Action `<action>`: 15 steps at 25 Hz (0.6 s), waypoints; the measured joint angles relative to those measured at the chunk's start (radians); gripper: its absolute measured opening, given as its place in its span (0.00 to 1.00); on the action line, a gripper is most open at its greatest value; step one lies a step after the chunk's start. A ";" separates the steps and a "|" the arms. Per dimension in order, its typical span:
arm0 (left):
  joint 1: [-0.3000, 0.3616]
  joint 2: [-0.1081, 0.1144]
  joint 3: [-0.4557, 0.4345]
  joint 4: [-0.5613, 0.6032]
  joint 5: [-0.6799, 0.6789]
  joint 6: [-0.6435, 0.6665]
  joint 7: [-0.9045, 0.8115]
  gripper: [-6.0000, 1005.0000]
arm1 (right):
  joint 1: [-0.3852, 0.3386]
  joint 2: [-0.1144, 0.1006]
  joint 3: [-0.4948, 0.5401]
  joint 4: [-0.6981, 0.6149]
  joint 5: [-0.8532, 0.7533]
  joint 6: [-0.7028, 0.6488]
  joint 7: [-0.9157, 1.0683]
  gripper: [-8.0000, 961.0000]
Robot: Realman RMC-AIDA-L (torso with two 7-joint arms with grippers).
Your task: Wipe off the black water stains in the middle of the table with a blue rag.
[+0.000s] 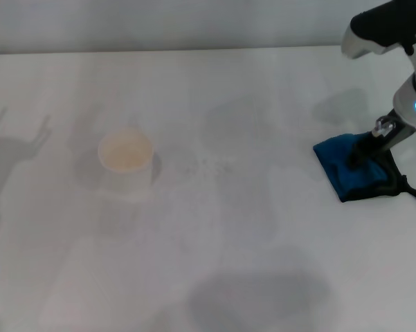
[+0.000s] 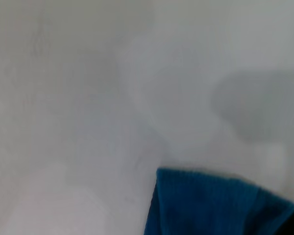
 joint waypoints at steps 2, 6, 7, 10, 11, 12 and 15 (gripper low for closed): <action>0.000 0.000 0.000 0.000 0.000 -0.001 0.000 0.89 | -0.005 0.000 0.011 -0.022 0.000 0.000 -0.001 0.46; 0.000 0.001 0.000 0.000 0.000 -0.001 0.000 0.89 | -0.027 0.000 0.031 -0.085 0.024 0.001 -0.026 0.46; 0.000 0.001 0.000 0.000 0.000 -0.001 0.000 0.89 | -0.036 0.000 0.044 -0.103 0.040 -0.002 -0.043 0.46; 0.000 0.001 0.000 0.000 -0.004 -0.002 0.000 0.89 | -0.059 0.001 0.125 -0.141 0.097 -0.019 -0.119 0.46; 0.000 0.002 0.000 -0.001 -0.008 -0.003 0.000 0.89 | -0.069 0.001 0.161 -0.149 0.124 -0.031 -0.151 0.46; 0.000 0.002 0.000 -0.003 -0.013 -0.004 0.000 0.89 | -0.078 0.000 0.197 -0.153 0.157 -0.045 -0.180 0.46; -0.004 0.002 0.000 -0.009 -0.024 -0.010 0.000 0.89 | -0.108 -0.004 0.306 -0.147 0.270 -0.089 -0.298 0.46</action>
